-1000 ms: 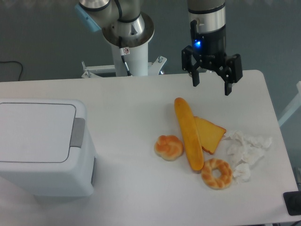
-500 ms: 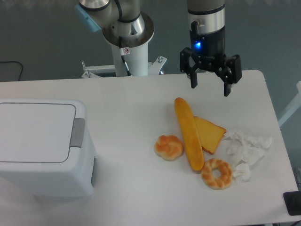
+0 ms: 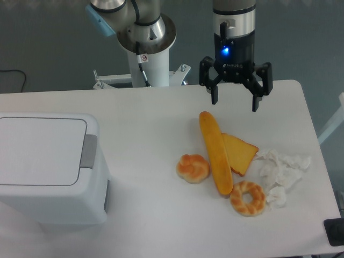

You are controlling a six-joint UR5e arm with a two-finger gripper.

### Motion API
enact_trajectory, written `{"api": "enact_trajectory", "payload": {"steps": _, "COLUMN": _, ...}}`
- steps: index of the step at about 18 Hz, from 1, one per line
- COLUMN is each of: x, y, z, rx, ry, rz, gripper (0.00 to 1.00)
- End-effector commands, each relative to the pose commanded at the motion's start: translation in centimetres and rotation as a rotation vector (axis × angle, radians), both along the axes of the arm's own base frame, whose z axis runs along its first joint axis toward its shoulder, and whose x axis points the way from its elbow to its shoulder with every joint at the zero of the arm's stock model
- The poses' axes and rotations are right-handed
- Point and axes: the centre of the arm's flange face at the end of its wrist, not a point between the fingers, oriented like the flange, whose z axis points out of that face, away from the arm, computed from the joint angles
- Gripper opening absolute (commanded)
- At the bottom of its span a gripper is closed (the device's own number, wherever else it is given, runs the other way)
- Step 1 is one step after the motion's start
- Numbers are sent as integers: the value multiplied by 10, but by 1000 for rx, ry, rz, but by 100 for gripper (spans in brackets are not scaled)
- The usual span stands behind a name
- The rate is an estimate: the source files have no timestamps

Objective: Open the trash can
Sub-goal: 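Move the open gripper toward the grey lid of the trash can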

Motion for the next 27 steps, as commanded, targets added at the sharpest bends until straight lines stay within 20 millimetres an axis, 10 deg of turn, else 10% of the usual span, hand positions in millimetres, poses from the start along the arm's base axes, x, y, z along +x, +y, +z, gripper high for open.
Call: {"api": "enact_trajectory", "payload": {"steps": 27, "x": 65, "y": 92, "z": 12, "rx": 372, "ry": -532, "rz": 567, "gripper": 100}}
